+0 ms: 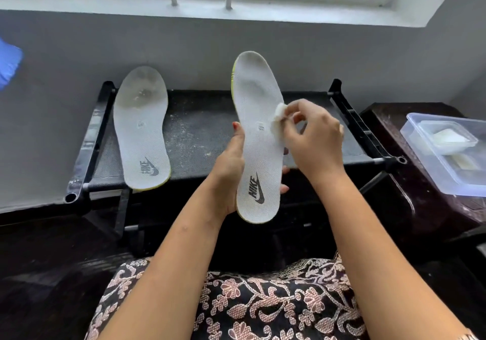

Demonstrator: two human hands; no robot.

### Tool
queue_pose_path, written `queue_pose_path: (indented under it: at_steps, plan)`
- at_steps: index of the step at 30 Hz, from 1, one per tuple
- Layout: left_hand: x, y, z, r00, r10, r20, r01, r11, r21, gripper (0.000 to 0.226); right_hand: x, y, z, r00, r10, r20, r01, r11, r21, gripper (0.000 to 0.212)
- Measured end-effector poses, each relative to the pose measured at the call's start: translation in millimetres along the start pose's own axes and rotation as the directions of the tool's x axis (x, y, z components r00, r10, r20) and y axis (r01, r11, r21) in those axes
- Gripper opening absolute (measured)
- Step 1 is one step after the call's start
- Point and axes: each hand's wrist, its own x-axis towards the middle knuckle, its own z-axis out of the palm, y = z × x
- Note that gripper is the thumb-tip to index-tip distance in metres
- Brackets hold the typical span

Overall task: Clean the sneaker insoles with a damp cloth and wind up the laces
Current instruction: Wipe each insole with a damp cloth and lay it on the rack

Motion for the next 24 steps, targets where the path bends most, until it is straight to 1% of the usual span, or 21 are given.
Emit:
queue_pose_path:
  at_steps: [3,4,5,6,8,9,10,11,13,14,16,18,21,22,24]
  plan:
    - [2,3,5,0.999,0.042,0.031,-0.037,0.987,-0.155,0.068,-13,-24,5,0.973,-0.195,0.123,0.183,0.978,0.103,0.006]
    - [1,3,6,0.997,0.059,0.054,-0.048,0.98,-0.191,0.066,-15,-28,8,0.964,-0.212,0.16,0.198,0.975,0.101,0.007]
    - [0,3,6,0.996,0.052,0.073,-0.039,0.983,-0.178,0.065,-15,-28,10,0.966,-0.191,0.173,0.18,0.981,0.078,0.008]
    - [-1,3,5,0.997,0.026,0.076,-0.016,0.991,-0.129,0.067,-12,-24,11,0.976,-0.143,0.163,0.139,0.99,0.032,0.01]
    - [-2,1,2,0.999,-0.023,0.044,0.024,1.0,-0.017,0.069,-3,-5,8,0.992,-0.025,0.122,0.035,0.996,-0.08,0.013]
    - [-3,-1,2,0.999,-0.031,0.041,0.031,0.999,0.017,0.07,1,5,4,0.994,0.03,0.106,-0.02,0.995,-0.101,0.013]
    - [-4,-2,2,0.998,-0.031,0.05,0.03,0.999,0.036,0.07,5,12,-1,0.992,0.079,0.095,-0.074,0.996,-0.05,0.01]
    - [-4,-2,3,0.998,-0.026,0.063,0.023,0.999,0.042,0.071,8,17,-5,0.989,0.115,0.09,-0.12,0.991,0.061,0.008]
    - [-4,-2,4,0.997,-0.008,0.074,0.006,1.0,0.021,0.07,10,14,-11,0.983,0.15,0.106,-0.175,0.943,0.283,0.01]
    - [-3,-1,4,0.997,0.004,0.077,-0.004,1.0,0.001,0.069,9,10,-11,0.977,0.157,0.143,-0.199,0.912,0.358,0.009]
    - [0,-1,4,0.997,0.034,0.069,-0.033,0.999,-0.017,0.067,4,3,-4,0.963,0.128,0.237,-0.22,0.884,0.413,0.004]
    - [2,-1,5,0.997,0.054,0.053,-0.053,0.998,-0.025,0.064,0,-1,2,0.958,0.065,0.28,-0.18,0.895,0.409,0.008]
    - [4,-1,1,0.988,0.155,0.009,-0.154,0.986,-0.061,0.059,2,-1,-4,0.965,-0.041,0.259,-0.058,0.93,0.362,0.011]
    - [5,-1,-2,0.983,0.185,-0.019,-0.186,0.981,-0.057,0.056,4,0,-9,0.96,-0.092,0.264,0.0,0.943,0.332,0.014]
    - [7,2,-8,0.977,0.206,-0.055,-0.21,0.975,-0.075,0.056,5,3,-18,0.928,-0.184,0.323,0.079,0.947,0.312,0.021]
